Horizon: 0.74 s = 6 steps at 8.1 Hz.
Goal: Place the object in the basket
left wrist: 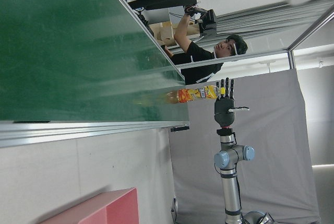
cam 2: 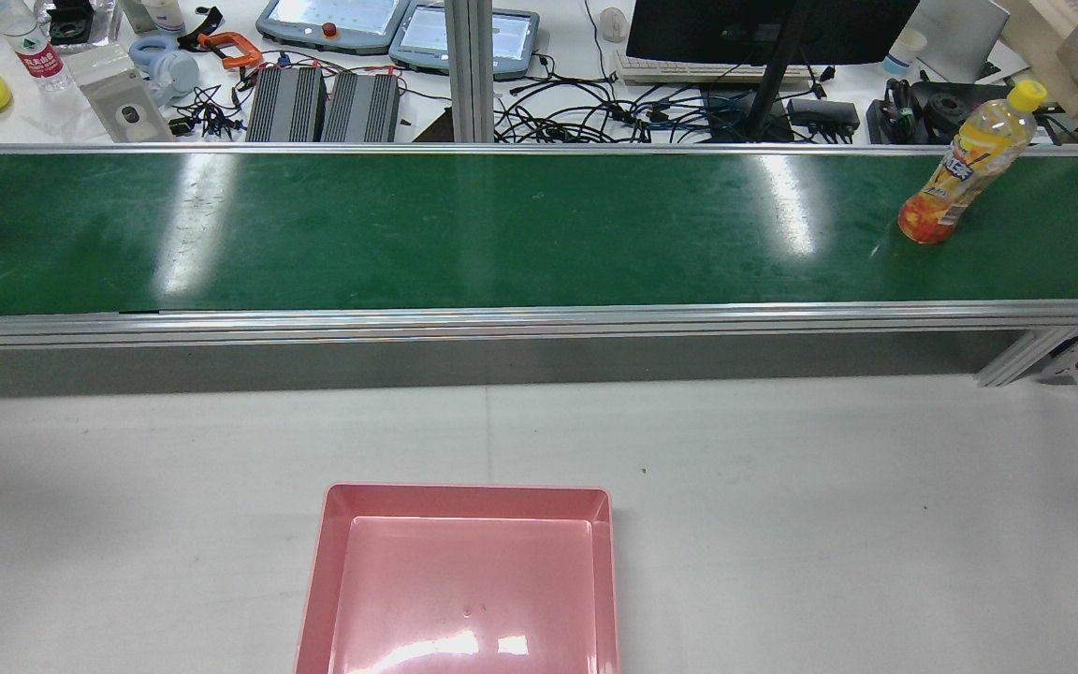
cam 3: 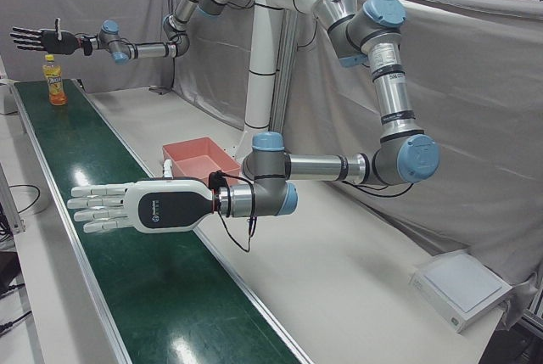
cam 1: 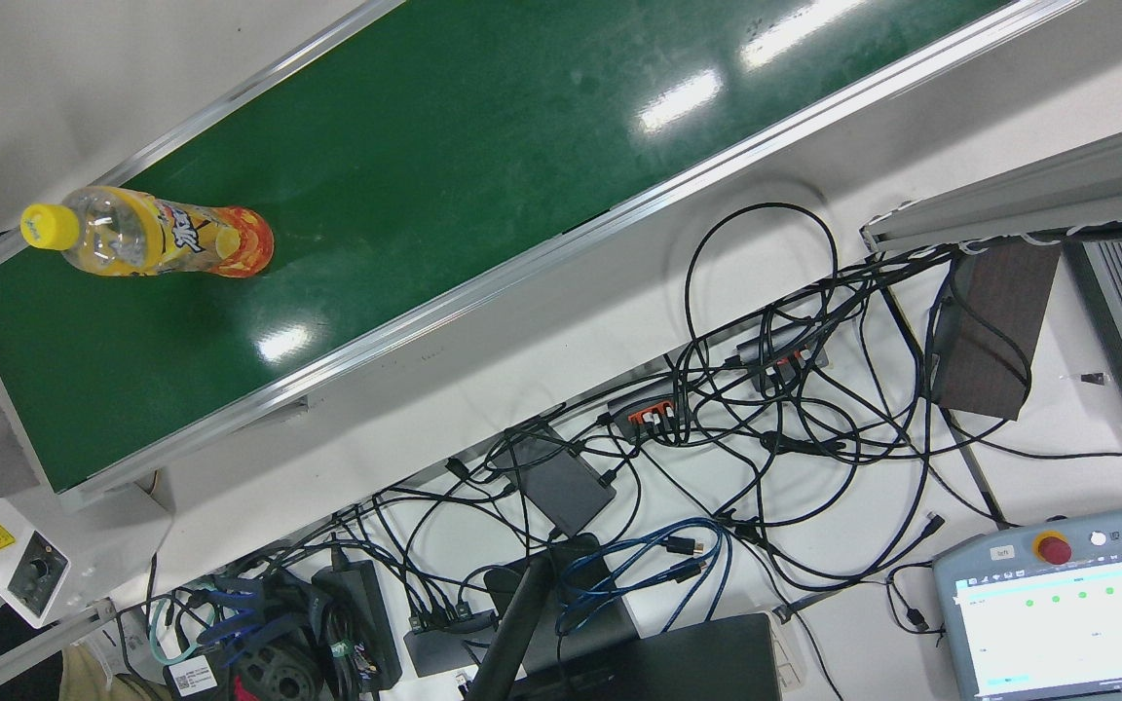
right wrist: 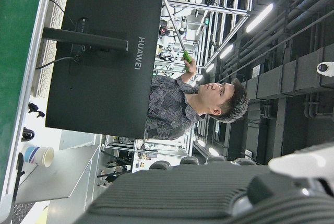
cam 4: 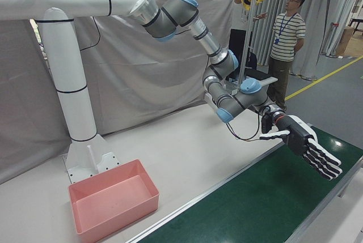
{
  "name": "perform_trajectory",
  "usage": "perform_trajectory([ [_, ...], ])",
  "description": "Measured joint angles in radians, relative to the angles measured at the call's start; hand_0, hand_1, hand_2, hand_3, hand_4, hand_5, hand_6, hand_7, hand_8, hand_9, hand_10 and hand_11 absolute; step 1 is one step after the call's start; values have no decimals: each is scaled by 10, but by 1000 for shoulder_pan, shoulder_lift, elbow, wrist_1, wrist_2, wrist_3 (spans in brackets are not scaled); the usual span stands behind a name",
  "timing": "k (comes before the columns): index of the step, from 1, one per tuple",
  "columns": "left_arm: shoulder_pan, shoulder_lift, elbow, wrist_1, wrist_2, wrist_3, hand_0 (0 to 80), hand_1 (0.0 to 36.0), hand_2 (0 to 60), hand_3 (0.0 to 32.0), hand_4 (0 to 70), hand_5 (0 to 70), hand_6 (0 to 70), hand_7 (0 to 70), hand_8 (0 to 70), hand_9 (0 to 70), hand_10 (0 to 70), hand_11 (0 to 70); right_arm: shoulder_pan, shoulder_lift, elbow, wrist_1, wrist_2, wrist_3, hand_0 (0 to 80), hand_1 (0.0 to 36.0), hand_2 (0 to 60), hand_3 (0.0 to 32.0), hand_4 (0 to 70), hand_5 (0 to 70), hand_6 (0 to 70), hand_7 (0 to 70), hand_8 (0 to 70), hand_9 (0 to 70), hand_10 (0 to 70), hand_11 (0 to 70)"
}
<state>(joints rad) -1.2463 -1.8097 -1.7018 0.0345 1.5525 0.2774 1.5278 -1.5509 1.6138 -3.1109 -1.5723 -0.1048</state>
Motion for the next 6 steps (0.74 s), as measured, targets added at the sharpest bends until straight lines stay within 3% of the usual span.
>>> perform_trajectory([
  [2, 1, -9, -4, 9, 5, 2, 652, 112, 0, 0, 0, 29, 0, 0, 0, 0, 0, 0, 0, 0, 0, 0, 0, 0, 0, 0, 0, 0, 0, 0, 0, 0, 0, 0, 0, 0],
  [6, 1, -27, -6, 13, 2, 11, 630, 109, 0, 0, 0, 50, 0, 0, 0, 0, 0, 0, 0, 0, 0, 0, 0, 1, 0, 0, 0, 0, 0, 0, 0, 0, 0, 0, 0, 0],
])
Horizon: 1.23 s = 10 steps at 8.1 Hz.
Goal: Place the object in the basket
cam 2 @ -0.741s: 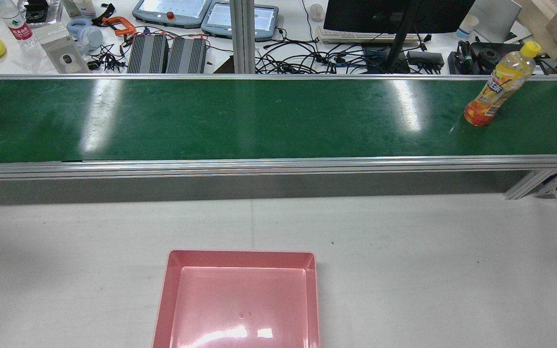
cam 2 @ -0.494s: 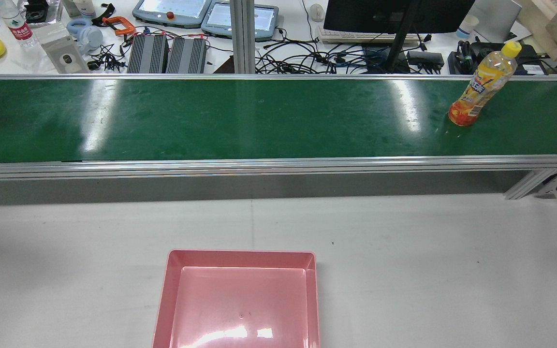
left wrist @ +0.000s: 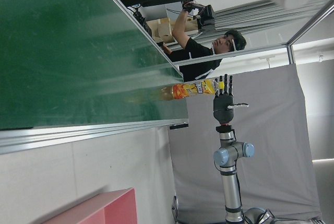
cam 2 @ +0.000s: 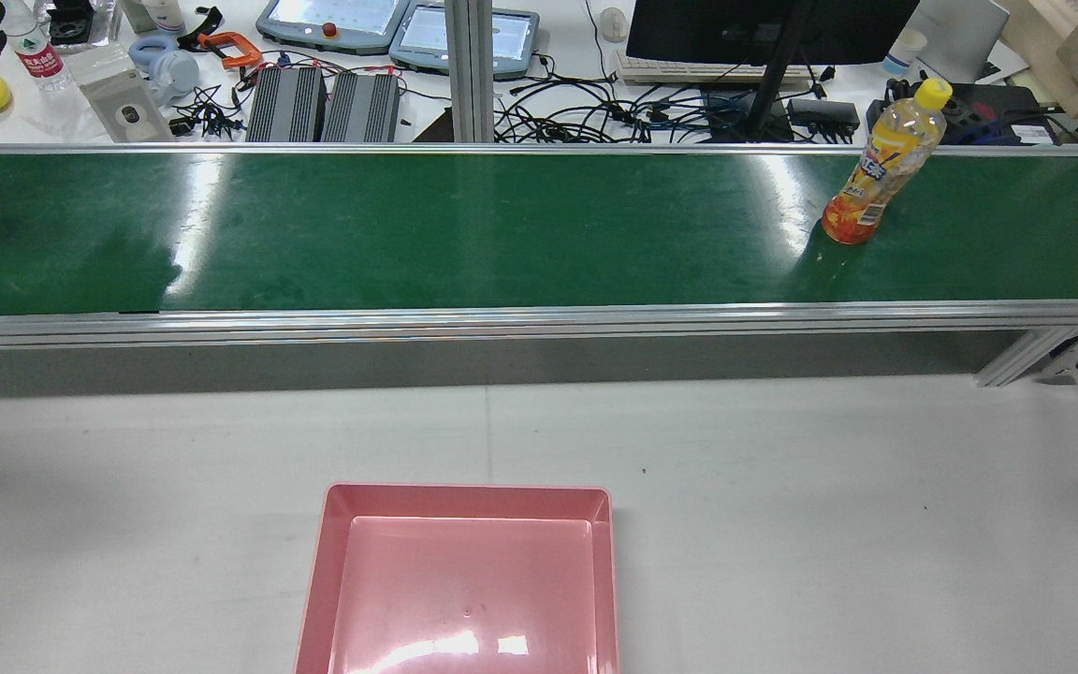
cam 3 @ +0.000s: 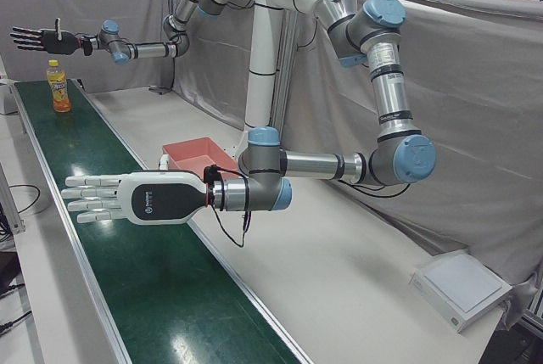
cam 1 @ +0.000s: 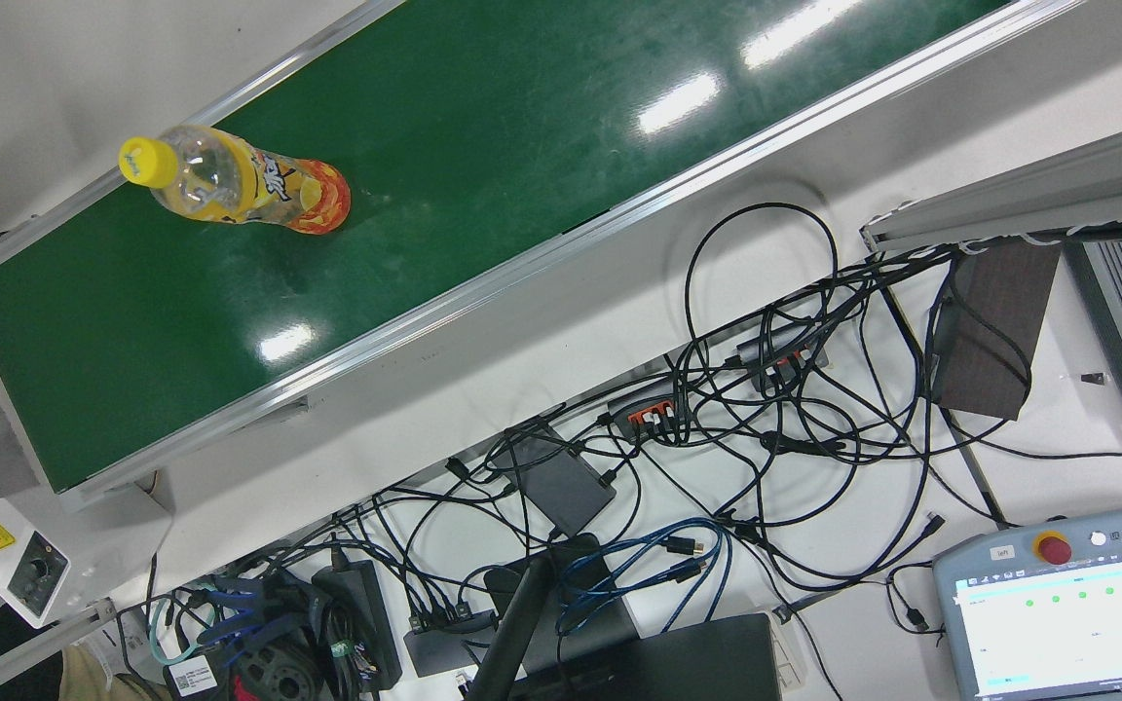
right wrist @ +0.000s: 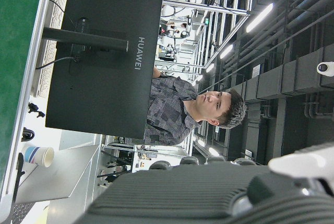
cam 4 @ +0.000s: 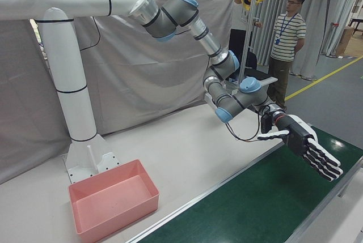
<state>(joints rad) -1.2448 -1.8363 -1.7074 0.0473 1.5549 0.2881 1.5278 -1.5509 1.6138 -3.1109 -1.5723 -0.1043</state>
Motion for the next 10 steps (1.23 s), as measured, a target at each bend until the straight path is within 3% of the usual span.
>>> perform_trajectory([
  [3, 3, -3, 20, -21, -6, -2, 653, 123, 0, 0, 0, 55, 0, 0, 0, 0, 0, 0, 0, 0, 0, 0, 0, -1, 0, 0, 0, 0, 0, 0, 0, 0, 0, 0, 0, 0],
  [4, 17, -4, 74, -86, -22, -41, 644, 125, 0, 0, 0, 68, 0, 0, 0, 0, 0, 0, 0, 0, 0, 0, 0, -1, 0, 0, 0, 0, 0, 0, 0, 0, 0, 0, 0, 0],
  [6, 88, -11, 195, -198, -78, -169, 716, 143, 0, 0, 0, 40, 0, 0, 0, 0, 0, 0, 0, 0, 0, -1, 0, 0, 0, 0, 0, 0, 0, 0, 0, 0, 0, 0, 0, 0],
  [7, 104, -12, 182, -162, -93, -171, 740, 148, 0, 0, 0, 41, 0, 0, 0, 0, 0, 0, 0, 0, 0, 0, 0, 0, 0, 0, 0, 0, 0, 0, 0, 0, 0, 0, 0, 0],
  [10, 104, -6, 71, -34, -102, -117, 696, 140, 0, 0, 0, 38, 0, 0, 0, 0, 0, 0, 0, 0, 0, 0, 0, 0, 0, 0, 0, 0, 0, 0, 0, 0, 0, 0, 0, 0],
])
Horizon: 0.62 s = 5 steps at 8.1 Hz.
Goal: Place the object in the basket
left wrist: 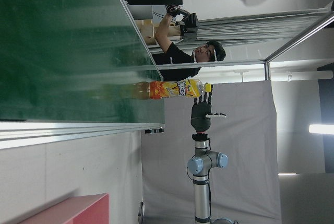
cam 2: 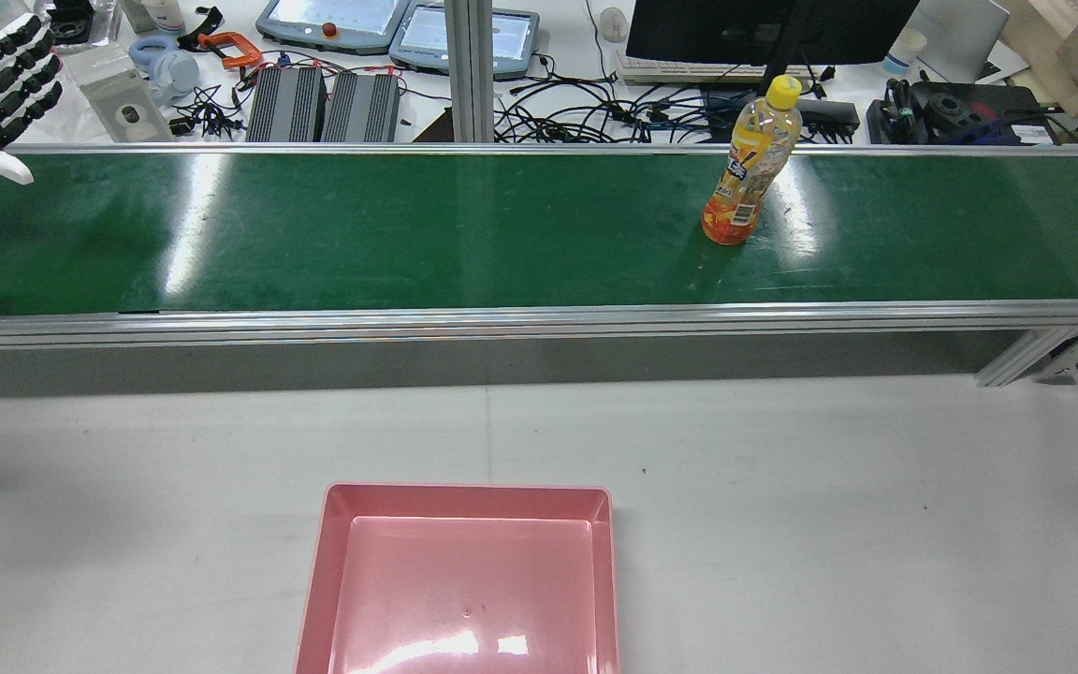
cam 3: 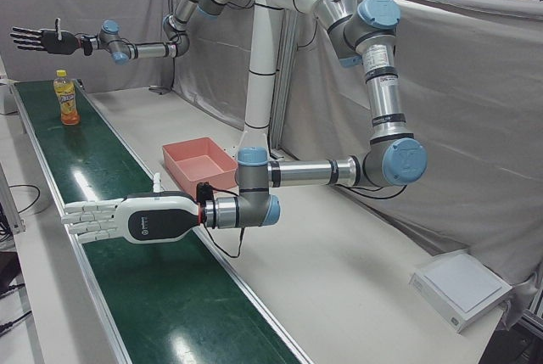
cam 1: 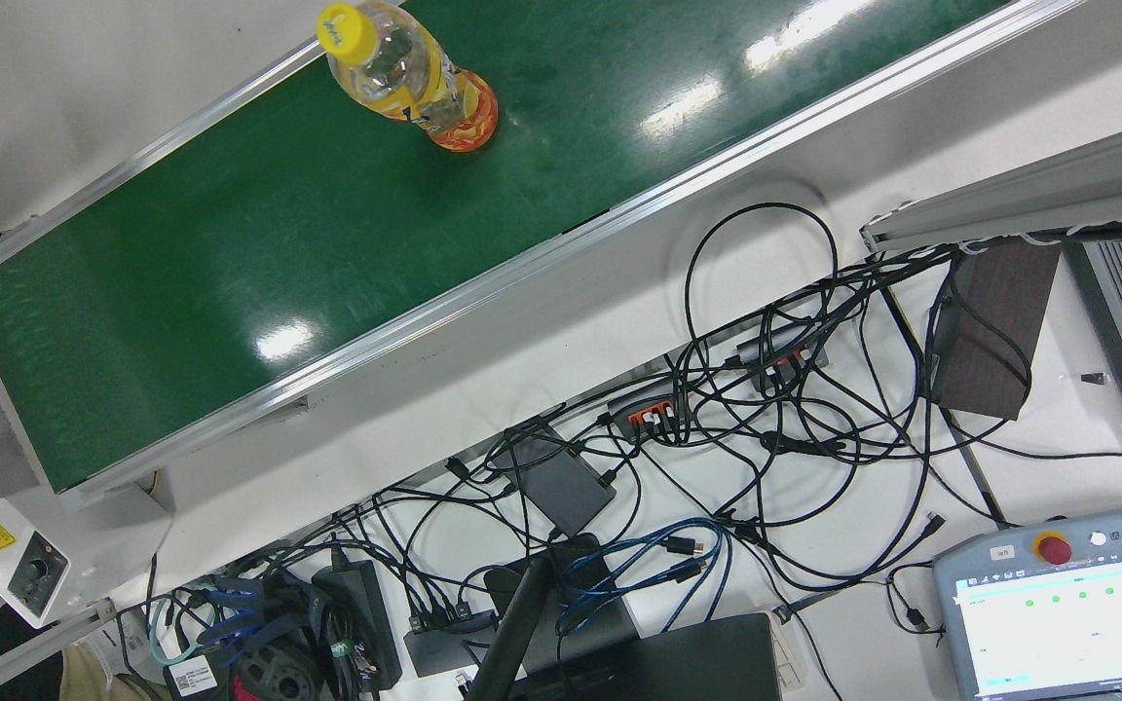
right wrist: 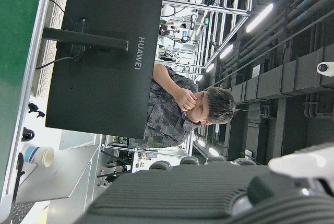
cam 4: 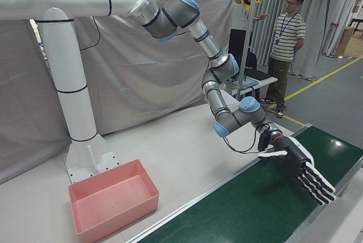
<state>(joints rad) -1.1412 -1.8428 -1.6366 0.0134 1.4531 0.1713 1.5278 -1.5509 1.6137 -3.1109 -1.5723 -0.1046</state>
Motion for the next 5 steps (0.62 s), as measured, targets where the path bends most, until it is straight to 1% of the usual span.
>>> perform_trajectory([
  [2, -1, 3, 0, 0, 0, 3, 706, 142, 0, 0, 0, 30, 0, 0, 0, 0, 0, 0, 0, 0, 0, 0, 0, 0, 0, 0, 0, 0, 0, 0, 0, 0, 0, 0, 0, 0],
  [4, -1, 3, 1, -7, -1, 5, 666, 136, 0, 0, 0, 27, 0, 0, 0, 0, 0, 0, 0, 0, 0, 0, 0, 0, 0, 0, 0, 0, 0, 0, 0, 0, 0, 0, 0, 0],
  [5, -1, 3, 2, -8, -1, 6, 679, 139, 0, 0, 0, 13, 0, 0, 0, 0, 0, 0, 0, 0, 0, 0, 0, 0, 0, 0, 0, 0, 0, 0, 0, 0, 0, 0, 0, 0],
])
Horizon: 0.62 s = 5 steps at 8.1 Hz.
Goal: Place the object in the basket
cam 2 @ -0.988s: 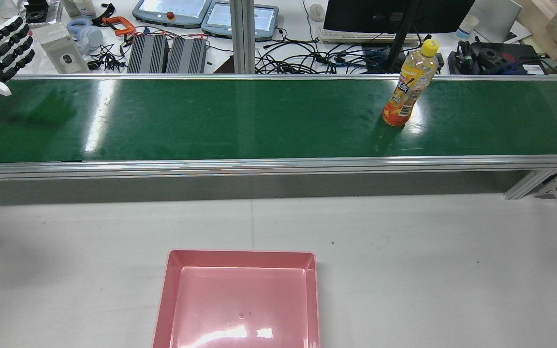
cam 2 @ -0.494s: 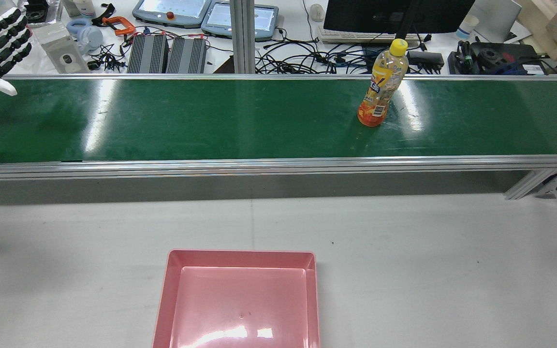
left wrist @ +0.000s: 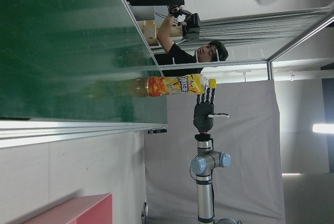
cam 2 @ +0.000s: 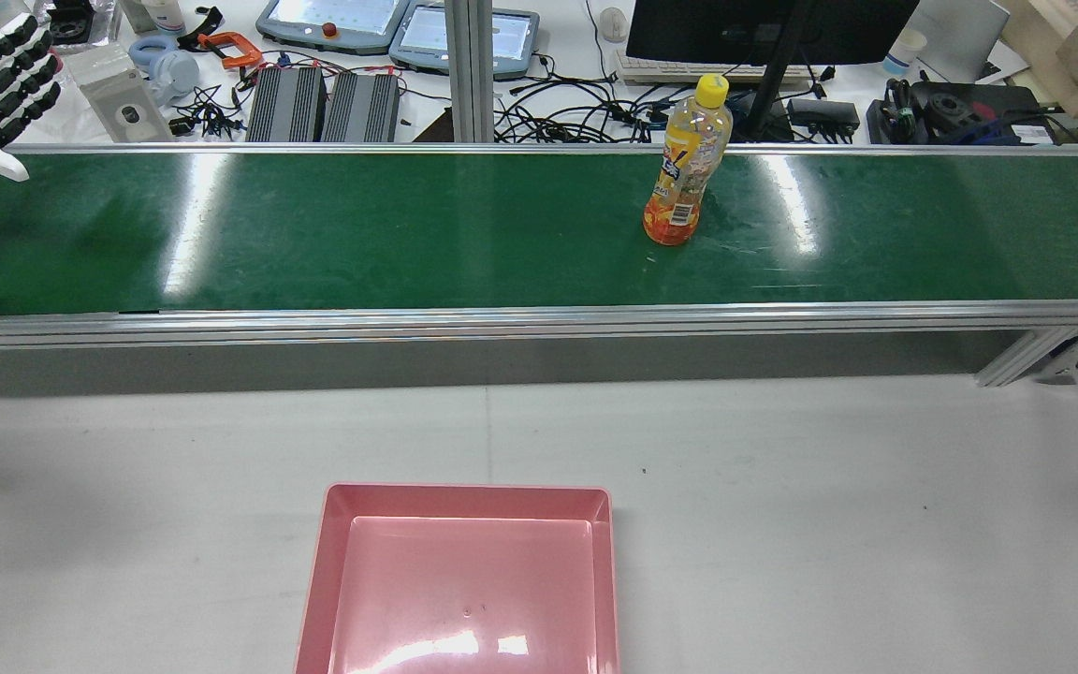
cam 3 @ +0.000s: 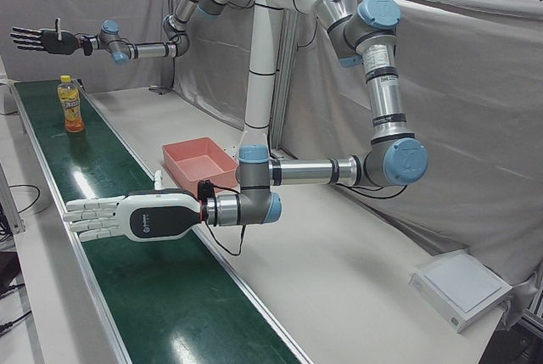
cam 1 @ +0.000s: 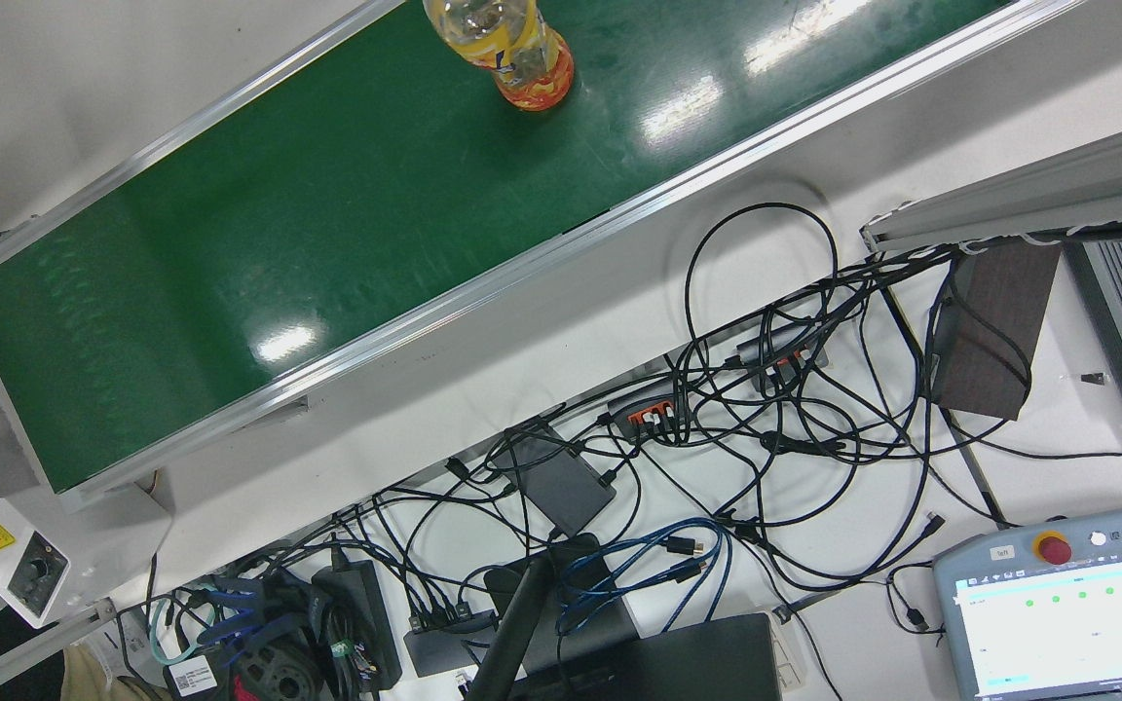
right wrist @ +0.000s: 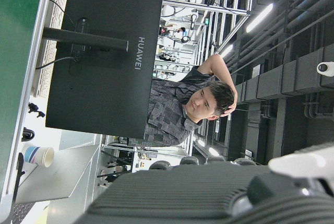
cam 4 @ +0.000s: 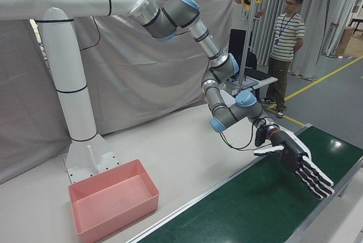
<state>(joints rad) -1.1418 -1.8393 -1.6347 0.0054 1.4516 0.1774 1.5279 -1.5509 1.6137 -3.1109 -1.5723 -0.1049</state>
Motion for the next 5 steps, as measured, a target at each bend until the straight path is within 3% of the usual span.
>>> perform_trajectory([
  [5, 4, -1, 0, 0, -1, 2, 686, 140, 0, 0, 0, 22, 0, 0, 0, 0, 0, 1, 0, 0, 0, 0, 0, 0, 0, 0, 0, 0, 0, 0, 0, 0, 0, 0, 0, 0],
])
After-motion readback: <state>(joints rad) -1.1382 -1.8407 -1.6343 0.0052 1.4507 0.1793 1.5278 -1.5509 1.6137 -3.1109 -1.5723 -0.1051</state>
